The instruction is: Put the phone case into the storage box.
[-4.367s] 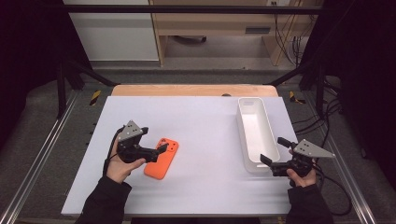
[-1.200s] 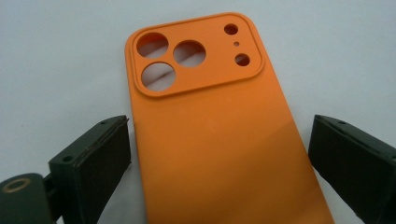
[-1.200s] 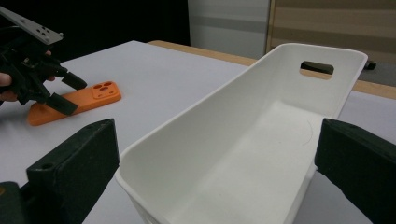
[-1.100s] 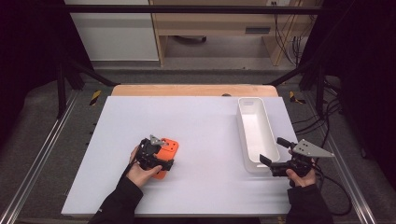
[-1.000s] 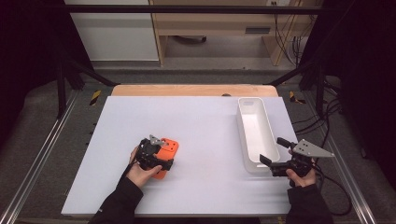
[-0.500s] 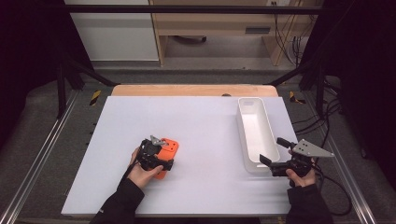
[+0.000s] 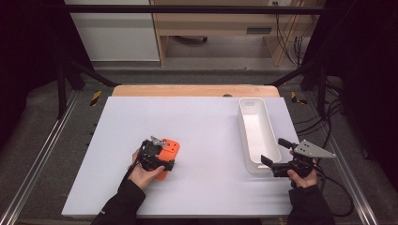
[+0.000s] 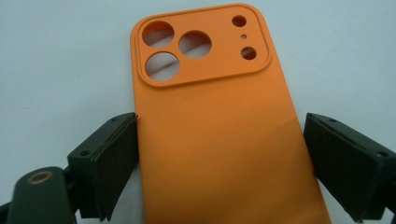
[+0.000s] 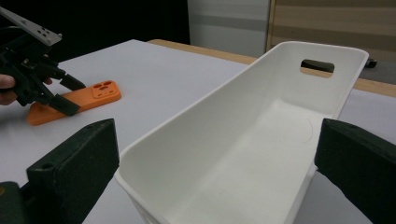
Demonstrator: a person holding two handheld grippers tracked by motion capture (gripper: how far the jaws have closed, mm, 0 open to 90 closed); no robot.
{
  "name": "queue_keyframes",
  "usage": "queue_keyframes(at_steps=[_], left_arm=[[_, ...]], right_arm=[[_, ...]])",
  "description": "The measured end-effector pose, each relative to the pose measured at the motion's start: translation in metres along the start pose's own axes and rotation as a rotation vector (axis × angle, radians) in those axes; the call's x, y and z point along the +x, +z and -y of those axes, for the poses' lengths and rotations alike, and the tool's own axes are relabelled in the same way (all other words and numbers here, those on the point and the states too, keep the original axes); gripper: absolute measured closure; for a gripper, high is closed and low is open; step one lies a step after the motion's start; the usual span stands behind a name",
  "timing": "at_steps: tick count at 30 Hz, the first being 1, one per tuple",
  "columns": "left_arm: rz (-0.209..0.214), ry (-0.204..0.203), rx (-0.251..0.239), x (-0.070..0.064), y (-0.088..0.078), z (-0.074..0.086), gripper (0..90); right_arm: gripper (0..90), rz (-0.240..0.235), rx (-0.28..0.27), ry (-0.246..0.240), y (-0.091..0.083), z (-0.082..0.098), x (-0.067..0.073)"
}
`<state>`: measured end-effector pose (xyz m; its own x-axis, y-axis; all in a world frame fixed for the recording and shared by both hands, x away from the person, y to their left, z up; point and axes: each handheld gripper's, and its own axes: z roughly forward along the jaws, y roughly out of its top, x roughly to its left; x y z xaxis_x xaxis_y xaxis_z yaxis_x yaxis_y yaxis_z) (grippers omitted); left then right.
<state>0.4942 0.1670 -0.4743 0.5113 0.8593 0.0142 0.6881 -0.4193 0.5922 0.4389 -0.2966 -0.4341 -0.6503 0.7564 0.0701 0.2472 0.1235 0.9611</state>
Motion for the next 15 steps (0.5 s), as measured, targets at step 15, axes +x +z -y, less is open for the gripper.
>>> queue_keyframes(at_steps=[15], left_arm=[[0.0, -0.003, 0.004, 0.0, -0.0017, -0.0009, 12.1]], right_arm=[[0.5, -0.005, -0.001, 0.002, -0.0003, -0.0002, 0.0001]])
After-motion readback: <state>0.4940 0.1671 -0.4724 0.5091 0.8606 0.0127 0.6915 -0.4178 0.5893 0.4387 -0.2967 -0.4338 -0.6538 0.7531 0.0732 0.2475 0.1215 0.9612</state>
